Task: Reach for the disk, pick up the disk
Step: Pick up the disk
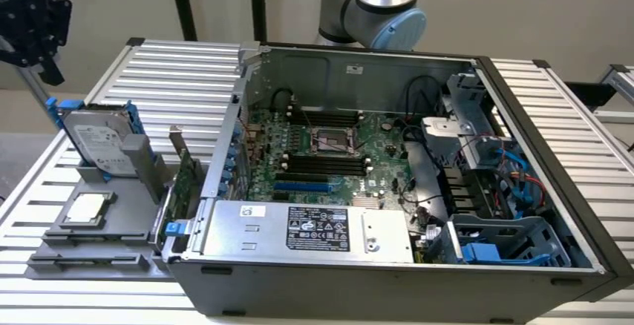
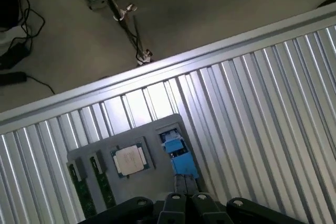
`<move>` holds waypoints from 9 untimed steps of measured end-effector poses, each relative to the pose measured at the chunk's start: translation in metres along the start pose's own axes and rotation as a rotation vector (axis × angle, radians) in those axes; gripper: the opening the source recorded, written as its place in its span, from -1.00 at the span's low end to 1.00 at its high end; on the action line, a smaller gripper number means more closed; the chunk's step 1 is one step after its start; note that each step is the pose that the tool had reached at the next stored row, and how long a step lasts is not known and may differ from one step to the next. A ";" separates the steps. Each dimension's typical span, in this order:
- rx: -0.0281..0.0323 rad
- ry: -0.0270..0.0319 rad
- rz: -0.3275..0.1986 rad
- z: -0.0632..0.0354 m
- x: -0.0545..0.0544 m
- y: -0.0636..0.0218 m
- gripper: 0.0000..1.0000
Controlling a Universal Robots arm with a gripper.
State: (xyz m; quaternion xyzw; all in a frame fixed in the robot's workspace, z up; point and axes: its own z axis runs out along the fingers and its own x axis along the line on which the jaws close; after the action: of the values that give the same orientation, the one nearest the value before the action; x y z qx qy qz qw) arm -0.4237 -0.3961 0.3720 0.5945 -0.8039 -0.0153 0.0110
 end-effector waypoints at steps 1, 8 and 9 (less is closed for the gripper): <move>0.0000 0.0007 -0.018 0.0000 0.000 0.0000 -0.79; 0.0001 0.0055 -0.145 0.0005 0.000 0.0000 -0.79; 0.0002 0.0061 -0.163 0.0006 0.000 0.0000 -0.79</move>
State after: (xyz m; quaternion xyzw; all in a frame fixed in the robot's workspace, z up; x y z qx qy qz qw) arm -0.4237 -0.3961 0.3714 0.6579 -0.7529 -0.0143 0.0121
